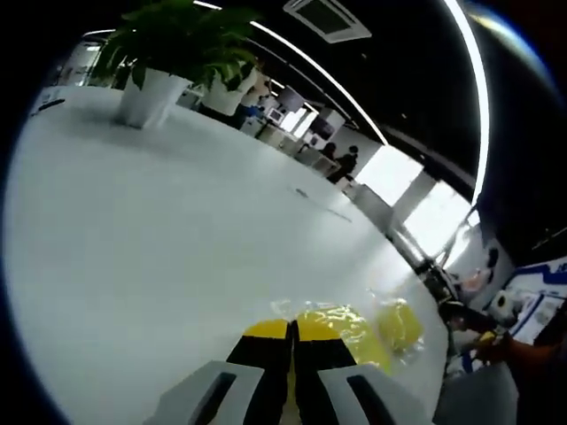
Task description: Compare the silicone blocks by pressing each to a similar depth, holding the contact briefly, and releasing to observe deformation and rebound differences across the visible hardness samples.
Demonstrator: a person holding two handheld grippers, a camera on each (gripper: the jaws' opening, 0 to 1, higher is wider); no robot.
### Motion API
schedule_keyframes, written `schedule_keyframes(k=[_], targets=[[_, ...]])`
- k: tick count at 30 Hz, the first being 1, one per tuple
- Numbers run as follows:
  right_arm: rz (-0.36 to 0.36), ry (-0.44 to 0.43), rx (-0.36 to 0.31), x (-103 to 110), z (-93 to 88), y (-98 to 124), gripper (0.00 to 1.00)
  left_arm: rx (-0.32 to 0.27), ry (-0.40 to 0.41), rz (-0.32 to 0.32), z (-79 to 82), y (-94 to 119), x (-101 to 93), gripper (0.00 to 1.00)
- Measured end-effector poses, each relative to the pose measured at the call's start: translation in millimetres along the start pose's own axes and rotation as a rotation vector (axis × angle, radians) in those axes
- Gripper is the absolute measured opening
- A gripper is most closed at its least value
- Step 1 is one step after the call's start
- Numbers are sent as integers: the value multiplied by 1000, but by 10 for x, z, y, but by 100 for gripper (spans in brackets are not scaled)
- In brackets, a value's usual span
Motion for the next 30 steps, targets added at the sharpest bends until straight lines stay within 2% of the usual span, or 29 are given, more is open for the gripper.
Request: schedule_keyframes(k=[5, 7, 9, 14, 16, 18, 21, 22, 26, 30], targets=[[-3, -1, -1, -7, 4, 10, 96, -4, -6, 17, -4, 11, 27, 1], [-3, 0, -5, -13, 17, 12, 96, -10, -46, 41, 7, 13, 56, 5], [-4, 2, -6, -14, 30, 16, 96, -12, -54, 47, 16, 20, 69, 10], [-4, -1, -10, -36, 44, 14, 96, -17, -72, 66, 43, 95, 93, 30], [-2, 0, -10, -37, 50, 12, 96, -20, -105, 59, 55, 128, 74, 37], [-2, 1, -10, -43, 55, 10, 96, -22, -181, 29, 70, 167, -3, 46], [0, 3, -9, -52, 66, 1, 96, -40, -277, 48, 128, 237, -53, 70], [1, 4, -10, -58, 73, -5, 96, -48, -312, 35, 150, 269, -111, 78], [6, 12, -11, -79, 95, -33, 96, -37, -424, 52, 178, 409, -191, 90], [10, 18, -13, -87, 129, -61, 96, -36, -466, 61, 170, 536, -241, 95]])
Point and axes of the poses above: the point that each gripper's makers call its tool centre point, and the gripper's own axes: y roughly backward along the fingers, x roughly to its left, z roughly out of its top, the point moved 2 cm from there along y, roughly backward along the fingers, and after that the axes turned 8 degrees about y, right-handed, at the moved point
